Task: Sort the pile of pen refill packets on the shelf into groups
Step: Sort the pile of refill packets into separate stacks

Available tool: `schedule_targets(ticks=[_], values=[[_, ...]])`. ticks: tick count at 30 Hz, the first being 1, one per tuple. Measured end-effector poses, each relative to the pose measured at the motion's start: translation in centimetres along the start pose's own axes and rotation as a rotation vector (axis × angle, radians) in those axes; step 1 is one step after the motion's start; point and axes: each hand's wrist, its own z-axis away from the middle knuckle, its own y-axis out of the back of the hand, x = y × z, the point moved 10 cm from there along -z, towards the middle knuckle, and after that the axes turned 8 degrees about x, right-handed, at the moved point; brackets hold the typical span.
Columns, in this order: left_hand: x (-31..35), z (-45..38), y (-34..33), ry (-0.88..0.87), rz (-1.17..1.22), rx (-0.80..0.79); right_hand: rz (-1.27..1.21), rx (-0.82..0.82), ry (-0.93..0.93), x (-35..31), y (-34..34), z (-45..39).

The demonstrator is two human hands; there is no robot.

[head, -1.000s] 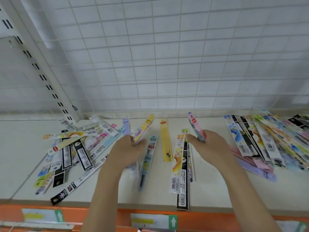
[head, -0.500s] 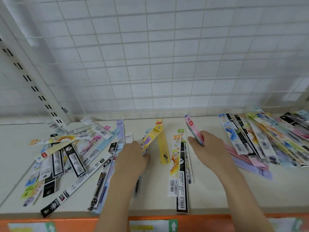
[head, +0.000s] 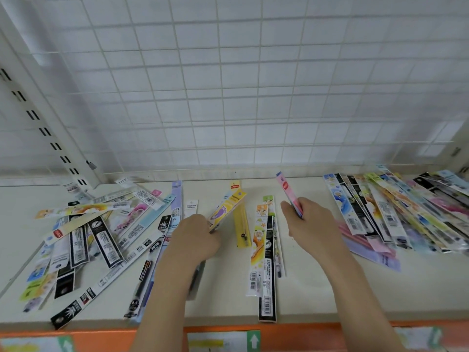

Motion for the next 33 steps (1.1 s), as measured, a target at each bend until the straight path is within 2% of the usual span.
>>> schedule_targets(ticks=[7, 13, 15, 20, 24, 28, 33], values=[[1.2, -2.4, 1.2, 0.126, 0.267, 0.054, -0.082, 0.008, -0.044, 1.2, 1.6, -0.1], [3.8, -4.4, 0.0, 0.153, 0.412, 0.075, -0.116, -0.014, -0.080, 1.8, 2.4, 0.1], [4.0, -4.6, -0.9, 0.165, 0.370, 0.075, -0.126, -0.010, -0.096, 2.2, 2.5, 0.0], [4.4, -4.3, -2.8, 0.107, 0.046, 0.065, -0.068, 0.025, -0.076, 2.5, 3.5, -0.5], [5.7, -3.8, -2.4, 0.041, -0.110, 0.086, 0.002, -0.028, -0.117, 3.4, 3.2, -1.7], [5.5, -3.6, -1.8, 0.027, -0.113, 0.071, 0.100, -0.055, -0.169, 5.0, 2.3, -2.7], [4.0, -2.9, -0.7, 0.019, 0.061, 0.106, 0.247, -0.071, -0.179, 5.8, 2.7, -3.8]])
